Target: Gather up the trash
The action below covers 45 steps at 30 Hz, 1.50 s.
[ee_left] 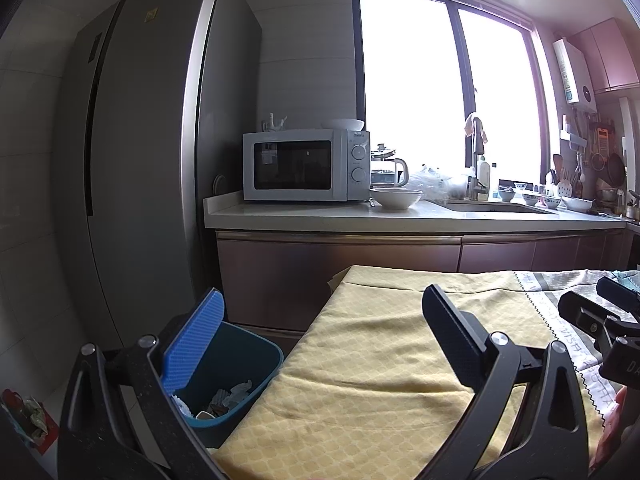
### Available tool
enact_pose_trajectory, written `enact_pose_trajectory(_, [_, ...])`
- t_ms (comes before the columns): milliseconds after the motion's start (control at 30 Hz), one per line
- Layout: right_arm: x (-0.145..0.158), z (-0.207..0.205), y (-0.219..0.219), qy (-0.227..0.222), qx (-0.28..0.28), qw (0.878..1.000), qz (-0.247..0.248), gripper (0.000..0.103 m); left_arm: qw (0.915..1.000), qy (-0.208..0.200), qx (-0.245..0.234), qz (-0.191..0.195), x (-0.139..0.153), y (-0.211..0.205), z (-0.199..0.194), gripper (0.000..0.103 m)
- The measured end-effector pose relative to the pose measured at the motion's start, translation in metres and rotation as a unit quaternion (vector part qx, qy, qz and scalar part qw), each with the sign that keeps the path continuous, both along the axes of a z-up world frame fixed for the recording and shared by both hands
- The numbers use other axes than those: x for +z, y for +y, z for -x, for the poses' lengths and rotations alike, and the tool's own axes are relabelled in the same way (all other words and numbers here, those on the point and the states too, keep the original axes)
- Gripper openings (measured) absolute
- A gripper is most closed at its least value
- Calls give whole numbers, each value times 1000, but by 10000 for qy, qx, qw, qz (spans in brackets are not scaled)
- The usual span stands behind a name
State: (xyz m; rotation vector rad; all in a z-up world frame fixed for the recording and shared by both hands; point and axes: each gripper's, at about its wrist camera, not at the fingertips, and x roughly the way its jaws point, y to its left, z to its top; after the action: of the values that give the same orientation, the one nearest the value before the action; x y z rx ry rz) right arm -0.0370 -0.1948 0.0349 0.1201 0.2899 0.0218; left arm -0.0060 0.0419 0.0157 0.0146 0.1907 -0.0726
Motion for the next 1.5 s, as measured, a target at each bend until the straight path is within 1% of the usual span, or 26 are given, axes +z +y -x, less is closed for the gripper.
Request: enact_pose_trajectory(1500, [-3,-3,-5,39,-78,9999,-58,97,9999,98,-84,-17,-8,-5,-9,98])
